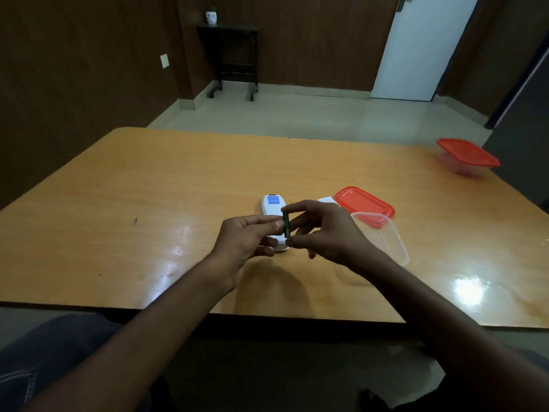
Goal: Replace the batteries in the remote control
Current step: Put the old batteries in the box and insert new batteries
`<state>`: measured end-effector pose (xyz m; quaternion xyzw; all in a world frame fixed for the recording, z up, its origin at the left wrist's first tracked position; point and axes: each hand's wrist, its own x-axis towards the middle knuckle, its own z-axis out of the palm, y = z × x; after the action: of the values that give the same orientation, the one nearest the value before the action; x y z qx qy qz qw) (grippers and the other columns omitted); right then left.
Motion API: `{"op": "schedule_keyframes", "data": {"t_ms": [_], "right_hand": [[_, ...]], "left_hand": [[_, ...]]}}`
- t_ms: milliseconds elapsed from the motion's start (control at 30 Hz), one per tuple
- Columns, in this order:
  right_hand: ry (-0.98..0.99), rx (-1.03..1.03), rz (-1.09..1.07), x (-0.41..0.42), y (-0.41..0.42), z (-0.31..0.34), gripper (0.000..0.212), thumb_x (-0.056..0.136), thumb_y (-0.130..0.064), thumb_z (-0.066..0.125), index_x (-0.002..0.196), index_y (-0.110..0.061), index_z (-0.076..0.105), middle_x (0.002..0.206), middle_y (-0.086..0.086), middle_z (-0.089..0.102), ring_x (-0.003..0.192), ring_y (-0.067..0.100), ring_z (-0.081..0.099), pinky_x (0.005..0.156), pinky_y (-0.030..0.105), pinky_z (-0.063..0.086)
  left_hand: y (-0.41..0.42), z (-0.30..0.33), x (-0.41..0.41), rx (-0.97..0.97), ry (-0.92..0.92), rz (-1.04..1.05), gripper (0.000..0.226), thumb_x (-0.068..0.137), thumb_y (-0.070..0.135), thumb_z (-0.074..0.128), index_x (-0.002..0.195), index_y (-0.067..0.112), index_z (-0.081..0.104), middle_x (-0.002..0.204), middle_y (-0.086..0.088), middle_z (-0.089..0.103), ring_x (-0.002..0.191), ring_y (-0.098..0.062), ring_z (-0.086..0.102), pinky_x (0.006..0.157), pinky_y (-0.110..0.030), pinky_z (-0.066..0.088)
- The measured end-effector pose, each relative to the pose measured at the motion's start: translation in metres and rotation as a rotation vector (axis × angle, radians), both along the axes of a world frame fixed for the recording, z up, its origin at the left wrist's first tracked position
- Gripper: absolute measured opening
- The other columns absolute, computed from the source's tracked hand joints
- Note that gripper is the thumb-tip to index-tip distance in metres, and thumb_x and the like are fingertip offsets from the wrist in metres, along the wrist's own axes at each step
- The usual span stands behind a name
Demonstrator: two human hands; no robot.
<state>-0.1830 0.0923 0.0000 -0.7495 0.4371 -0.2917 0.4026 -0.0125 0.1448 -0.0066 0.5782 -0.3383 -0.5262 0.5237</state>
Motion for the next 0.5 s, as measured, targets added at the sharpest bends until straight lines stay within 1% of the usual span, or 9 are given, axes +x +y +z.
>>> {"op": "schedule_keyframes", "data": {"t_ms": [67,133,233,267,300,367,400,433,500], "right_hand": [[-0.07,0.096,0.011,0.007,-0.001,0.0,0.048,0.078,0.002,0.079,0.123,-0.013,0.068,0.089,0.004,0.079,0.063,0.024,0.071,0.058,0.034,0.059],[-0.171,0.195,0.004,0.013,-0.004,-0.001,0.042,0.083,-0.003,0.078,0.124,-0.007,0.068,0.086,0.013,0.079,0.072,0.029,0.074,0.064,0.039,0.061],[-0.204,0.223,-0.011,0.019,-0.009,0.0,0.032,0.085,0.0,0.076,0.116,-0.004,0.07,0.081,0.018,0.077,0.076,0.033,0.076,0.067,0.04,0.063],[-0.187,0.209,-0.029,0.021,-0.01,0.0,0.029,0.084,0.002,0.076,0.111,-0.004,0.07,0.079,0.018,0.077,0.074,0.033,0.076,0.065,0.039,0.063],[-0.148,0.168,-0.06,0.021,-0.011,-0.001,0.024,0.083,0.003,0.075,0.106,-0.003,0.07,0.077,0.017,0.077,0.071,0.032,0.076,0.062,0.039,0.063],[-0.021,0.009,-0.122,0.021,-0.014,-0.004,0.016,0.082,-0.001,0.074,0.096,-0.004,0.068,0.073,0.009,0.077,0.065,0.024,0.075,0.057,0.039,0.063],[0.043,-0.073,-0.144,0.021,-0.015,-0.006,0.013,0.081,-0.003,0.074,0.092,-0.006,0.067,0.072,0.005,0.077,0.062,0.021,0.074,0.055,0.04,0.063],[0.095,-0.143,-0.158,0.02,-0.017,-0.009,0.01,0.08,-0.006,0.074,0.088,-0.008,0.068,0.072,0.002,0.077,0.059,0.018,0.073,0.056,0.04,0.062],[0.15,-0.251,-0.161,0.019,-0.02,-0.013,0.007,0.08,-0.009,0.075,0.085,-0.01,0.07,0.074,0.0,0.077,0.058,0.01,0.07,0.06,0.038,0.061]], "left_hand": [[-0.001,-0.001,0.006,0.006,0.042,0.035,0.015,0.086,0.001,0.074,0.1,0.004,0.078,0.084,-0.011,0.076,0.061,-0.015,0.065,0.053,-0.023,0.056],[-0.001,-0.001,0.01,0.019,0.066,0.038,0.012,0.085,0.001,0.074,0.095,0.006,0.078,0.079,-0.009,0.077,0.059,-0.015,0.064,0.052,-0.022,0.056],[-0.004,-0.004,0.019,0.02,0.077,0.036,0.012,0.087,0.005,0.074,0.096,0.008,0.079,0.084,-0.009,0.077,0.062,-0.017,0.065,0.055,-0.025,0.057],[-0.005,-0.007,0.022,0.009,0.032,0.046,0.013,0.087,0.007,0.073,0.099,0.009,0.08,0.086,-0.01,0.077,0.064,-0.018,0.065,0.056,-0.026,0.057],[-0.007,-0.011,0.025,-0.01,-0.091,0.054,0.015,0.088,0.01,0.074,0.102,0.013,0.08,0.088,-0.009,0.077,0.065,-0.018,0.065,0.057,-0.026,0.057],[-0.009,-0.02,0.029,-0.052,-0.507,0.04,0.018,0.087,0.019,0.076,0.104,0.023,0.079,0.089,-0.001,0.076,0.069,-0.01,0.065,0.06,-0.021,0.053],[-0.009,-0.024,0.029,-0.069,-0.671,0.017,0.021,0.085,0.024,0.078,0.106,0.027,0.078,0.091,0.003,0.076,0.071,-0.004,0.064,0.063,-0.019,0.05],[-0.008,-0.027,0.028,-0.08,-0.762,-0.009,0.026,0.084,0.027,0.079,0.109,0.03,0.077,0.093,0.006,0.076,0.074,-0.001,0.063,0.065,-0.019,0.048],[-0.007,-0.031,0.025,-0.106,-0.809,-0.052,0.036,0.082,0.032,0.082,0.117,0.033,0.075,0.098,0.006,0.076,0.079,-0.004,0.064,0.072,-0.023,0.05]]}}
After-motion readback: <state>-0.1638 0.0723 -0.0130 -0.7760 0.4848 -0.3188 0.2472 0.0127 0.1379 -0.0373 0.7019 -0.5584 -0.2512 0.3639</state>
